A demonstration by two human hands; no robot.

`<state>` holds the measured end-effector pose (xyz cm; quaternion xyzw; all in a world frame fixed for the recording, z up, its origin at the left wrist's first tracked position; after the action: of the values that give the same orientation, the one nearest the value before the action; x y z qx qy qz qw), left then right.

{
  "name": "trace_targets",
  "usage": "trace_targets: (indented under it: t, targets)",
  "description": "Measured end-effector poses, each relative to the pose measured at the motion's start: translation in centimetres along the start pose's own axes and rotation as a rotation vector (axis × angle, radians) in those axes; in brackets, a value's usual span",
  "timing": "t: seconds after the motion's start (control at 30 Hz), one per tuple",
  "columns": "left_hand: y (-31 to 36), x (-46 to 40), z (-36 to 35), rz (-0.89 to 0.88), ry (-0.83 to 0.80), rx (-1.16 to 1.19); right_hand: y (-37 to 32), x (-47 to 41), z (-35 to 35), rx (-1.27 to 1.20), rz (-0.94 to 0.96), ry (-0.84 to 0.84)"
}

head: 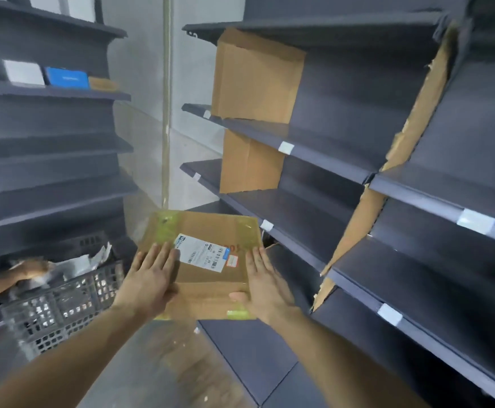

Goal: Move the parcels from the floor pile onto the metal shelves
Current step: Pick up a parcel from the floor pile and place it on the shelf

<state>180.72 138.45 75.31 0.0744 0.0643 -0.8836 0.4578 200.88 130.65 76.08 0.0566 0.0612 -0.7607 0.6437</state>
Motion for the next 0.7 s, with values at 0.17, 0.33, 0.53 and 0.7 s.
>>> trace_targets:
  t: [0.17,0.33,0.53,0.7]
  targets:
    - [0.0,-7.2,-2.3,-0.170,0.040,0.000,2.7,-3.6,-1.5,0.010,-0.110,0.032]
    - [-1.6,-13.4,-7.5,-0.315,-0.080,-0.106,3.7,-6.7,-7.1,-0.033,-0.229,-0.061]
    - [-4.1,-18.4,-11.7,-0.451,-0.154,-0.173,2.0,-9.5,-11.6,-0.087,-0.358,-0.122]
    - [-2.3,-21.1,-12.0,-0.580,-0.202,-0.102,2.5,-9.8,-12.7,-0.126,-0.504,-0.123]
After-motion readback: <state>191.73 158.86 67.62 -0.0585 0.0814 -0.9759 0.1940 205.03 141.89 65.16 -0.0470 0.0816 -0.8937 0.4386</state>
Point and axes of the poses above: each hand's wrist, its own x-axis away from the middle knuckle, its own z-axis out of the back of the hand, y = z × x, the point moved 9 cm from there along -x, towards the middle knuckle, and after that the axes turned 3 degrees about -z, right-handed, at the moved point
